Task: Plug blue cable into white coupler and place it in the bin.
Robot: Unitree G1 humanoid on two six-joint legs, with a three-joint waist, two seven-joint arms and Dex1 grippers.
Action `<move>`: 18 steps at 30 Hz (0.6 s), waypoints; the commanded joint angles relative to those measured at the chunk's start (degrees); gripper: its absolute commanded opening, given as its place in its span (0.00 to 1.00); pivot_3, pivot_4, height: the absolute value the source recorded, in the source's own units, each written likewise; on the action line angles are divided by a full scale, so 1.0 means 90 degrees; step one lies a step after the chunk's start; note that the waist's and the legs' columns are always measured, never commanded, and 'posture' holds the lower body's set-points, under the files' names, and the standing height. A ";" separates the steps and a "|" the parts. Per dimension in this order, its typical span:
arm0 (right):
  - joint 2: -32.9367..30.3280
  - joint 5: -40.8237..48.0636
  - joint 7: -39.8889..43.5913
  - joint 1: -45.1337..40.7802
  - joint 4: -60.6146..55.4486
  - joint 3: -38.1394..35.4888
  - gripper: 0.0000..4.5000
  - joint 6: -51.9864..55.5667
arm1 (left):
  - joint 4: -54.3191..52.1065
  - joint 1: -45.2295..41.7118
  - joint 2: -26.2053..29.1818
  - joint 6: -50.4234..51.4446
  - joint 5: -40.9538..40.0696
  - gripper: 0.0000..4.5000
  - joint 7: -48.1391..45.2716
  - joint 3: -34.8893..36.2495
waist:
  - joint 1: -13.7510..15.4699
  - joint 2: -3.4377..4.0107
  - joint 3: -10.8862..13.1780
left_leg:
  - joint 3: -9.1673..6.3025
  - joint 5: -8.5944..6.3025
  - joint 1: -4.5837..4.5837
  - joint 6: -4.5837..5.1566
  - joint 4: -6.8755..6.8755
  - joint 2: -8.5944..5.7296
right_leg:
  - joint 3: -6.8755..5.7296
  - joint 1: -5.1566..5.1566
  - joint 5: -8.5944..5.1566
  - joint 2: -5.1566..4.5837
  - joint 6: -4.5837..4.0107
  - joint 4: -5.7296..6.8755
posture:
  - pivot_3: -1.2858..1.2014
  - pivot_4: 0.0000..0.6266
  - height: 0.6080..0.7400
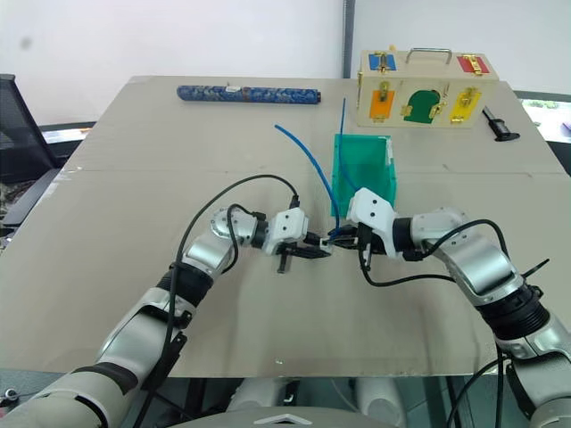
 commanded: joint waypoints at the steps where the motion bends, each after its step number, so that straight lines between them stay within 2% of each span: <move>1: 0.0129 -0.0211 0.0195 -0.0191 0.0098 -0.0035 0.00 -0.0156 | 0.0089 0.0044 -0.0023 -0.0065 0.0127 0.08 -0.0010 -0.0048 | 0.0000 0.0000 0.0000 | -0.0001 0.0000 0.0000 0.0000 0.0000 0.0000 | -0.0001 0.0000 0.0000 0.0000 0.0000 0.0000 | 0.52 0.24 0.99; 18: 0.0064 -0.0997 0.1138 -0.0427 0.0592 0.0351 0.00 0.0010 | 0.0164 0.0013 -0.0076 -0.0118 0.0139 0.08 -0.0042 -0.0031 | 0.0011 0.0000 -0.0005 | -0.0005 0.0000 0.0008 -0.0001 0.0002 -0.0005 | -0.0003 0.0008 0.0000 -0.0004 0.0000 0.0005 | 0.52 0.24 0.99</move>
